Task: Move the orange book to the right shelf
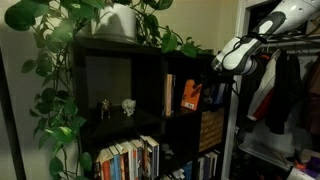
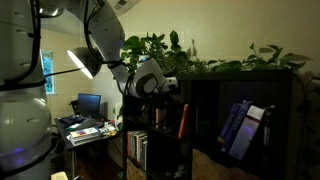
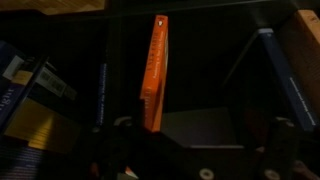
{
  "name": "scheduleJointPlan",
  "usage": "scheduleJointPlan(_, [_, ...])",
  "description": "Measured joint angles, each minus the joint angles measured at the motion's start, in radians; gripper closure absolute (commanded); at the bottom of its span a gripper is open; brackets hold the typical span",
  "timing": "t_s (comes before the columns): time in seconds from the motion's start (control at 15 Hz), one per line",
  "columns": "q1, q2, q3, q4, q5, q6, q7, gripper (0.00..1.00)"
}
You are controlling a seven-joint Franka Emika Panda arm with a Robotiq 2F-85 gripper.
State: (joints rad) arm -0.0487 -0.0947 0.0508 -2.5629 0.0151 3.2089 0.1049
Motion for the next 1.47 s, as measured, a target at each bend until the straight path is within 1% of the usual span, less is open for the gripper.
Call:
scheduleJointPlan(0.33, [-0.045,0.045,-0.001,0.033,-0.024,0.000,-0.001,0.00])
scheduleJointPlan(0.53, [-0.059,0.062,-0.002,0.044,-0.031,0.000,-0.001,0.00])
scheduleJointPlan(1.2, [-0.062,0.093,-0.005,0.068,-0.033,-0.001,-0.001,0.00])
scheduleJointPlan(1.47, [-0.046,0.099,-0.017,0.073,-0.016,-0.004,-0.002,0.00])
